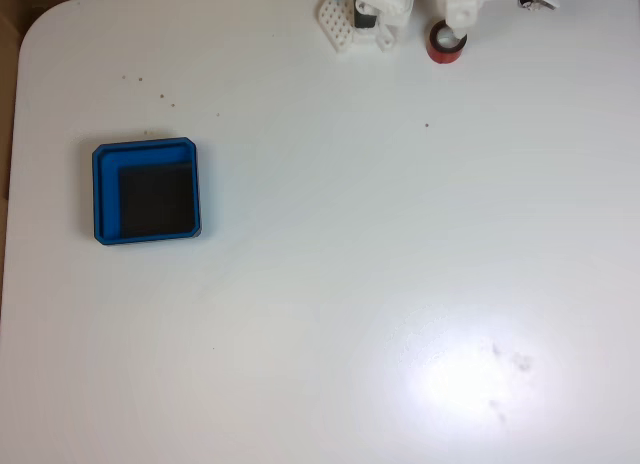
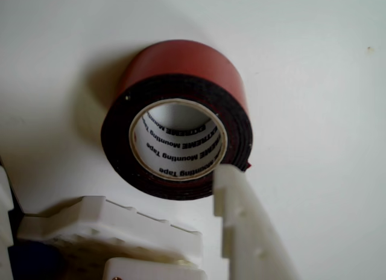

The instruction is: Pick the red roll and drop it in the blue box

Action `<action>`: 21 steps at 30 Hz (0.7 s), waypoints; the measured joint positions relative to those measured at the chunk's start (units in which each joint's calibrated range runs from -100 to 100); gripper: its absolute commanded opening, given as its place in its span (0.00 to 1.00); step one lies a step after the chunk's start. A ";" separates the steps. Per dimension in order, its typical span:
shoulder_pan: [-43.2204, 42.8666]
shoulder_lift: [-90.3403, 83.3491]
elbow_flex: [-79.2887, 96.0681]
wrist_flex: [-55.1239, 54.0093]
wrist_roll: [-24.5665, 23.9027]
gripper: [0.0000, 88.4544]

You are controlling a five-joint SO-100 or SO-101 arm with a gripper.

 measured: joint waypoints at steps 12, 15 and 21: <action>0.00 0.00 0.00 -0.25 0.00 0.37; 0.00 0.00 0.00 -0.33 0.00 0.37; 0.00 0.00 0.00 -0.33 0.00 0.37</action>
